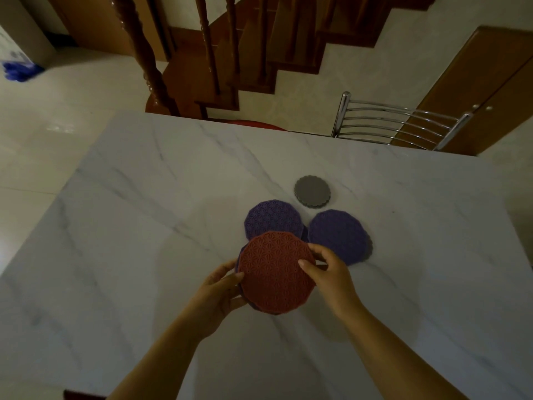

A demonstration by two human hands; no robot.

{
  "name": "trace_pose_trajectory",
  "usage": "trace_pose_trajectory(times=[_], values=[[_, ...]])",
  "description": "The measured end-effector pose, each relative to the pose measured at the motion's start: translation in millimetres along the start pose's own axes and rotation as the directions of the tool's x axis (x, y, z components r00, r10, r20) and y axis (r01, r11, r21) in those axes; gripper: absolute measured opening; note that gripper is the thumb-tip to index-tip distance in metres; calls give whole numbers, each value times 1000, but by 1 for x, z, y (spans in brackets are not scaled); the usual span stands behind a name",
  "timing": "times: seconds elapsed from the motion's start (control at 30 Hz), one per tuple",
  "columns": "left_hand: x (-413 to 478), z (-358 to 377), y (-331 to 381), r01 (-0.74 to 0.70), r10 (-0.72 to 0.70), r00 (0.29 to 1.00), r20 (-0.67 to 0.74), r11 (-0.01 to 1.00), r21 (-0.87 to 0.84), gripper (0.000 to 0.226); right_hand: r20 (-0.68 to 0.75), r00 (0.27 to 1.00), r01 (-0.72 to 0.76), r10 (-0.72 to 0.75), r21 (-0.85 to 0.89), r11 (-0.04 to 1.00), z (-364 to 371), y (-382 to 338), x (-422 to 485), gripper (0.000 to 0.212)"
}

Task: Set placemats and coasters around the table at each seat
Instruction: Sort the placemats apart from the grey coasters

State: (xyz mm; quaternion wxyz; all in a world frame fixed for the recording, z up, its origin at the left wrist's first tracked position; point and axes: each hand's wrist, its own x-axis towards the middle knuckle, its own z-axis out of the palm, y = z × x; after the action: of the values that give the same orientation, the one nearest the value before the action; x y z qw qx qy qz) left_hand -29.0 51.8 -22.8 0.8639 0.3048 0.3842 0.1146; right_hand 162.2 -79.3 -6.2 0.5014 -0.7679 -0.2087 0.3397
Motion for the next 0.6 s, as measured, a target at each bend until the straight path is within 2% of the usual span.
trace_pose_trajectory(times=[0.1, 0.17, 0.23, 0.27, 0.33, 0.4, 0.43, 0.53, 0.6], values=[[1, 0, -1, 5, -5, 1000, -18, 1000, 2, 39, 24, 999, 22, -21, -28, 999, 0, 0, 0, 30], [1, -1, -3, -8, 8, 1000, -23, 1000, -5, 38, 43, 999, -29, 29, -1, 1000, -3, 4, 5, 30], [1, -4, -3, -19, 18, 999, -35, 1000, -17, 38, -31, 994, -104, 105, 23, 994, -13, 9, 17, 28], [1, -6, -4, -22, 21, 999, -39, 1000, -22, 38, -110, 986, -132, 128, -27, 991, -22, 12, 27, 29], [1, -11, -5, -26, 25, 999, -44, 999, -30, 39, -244, 959, -212, 145, -273, 938, -45, 21, 50, 44], [1, -16, -7, -30, 28, 998, -47, 999, -44, 39, -287, 941, -315, 182, -536, 783, -64, 27, 69, 68], [1, -17, -8, -32, 30, 998, -50, 998, -49, 39, -293, 935, -344, 199, -612, 712, -68, 28, 77, 79], [2, -21, -11, -28, 24, 998, -59, 997, -67, 35, -273, 941, -338, 202, -704, 624, -71, 28, 92, 98], [3, -23, -13, -19, 13, 997, -70, 996, -85, 32, -249, 940, -341, 234, -734, 587, -69, 26, 98, 104]])
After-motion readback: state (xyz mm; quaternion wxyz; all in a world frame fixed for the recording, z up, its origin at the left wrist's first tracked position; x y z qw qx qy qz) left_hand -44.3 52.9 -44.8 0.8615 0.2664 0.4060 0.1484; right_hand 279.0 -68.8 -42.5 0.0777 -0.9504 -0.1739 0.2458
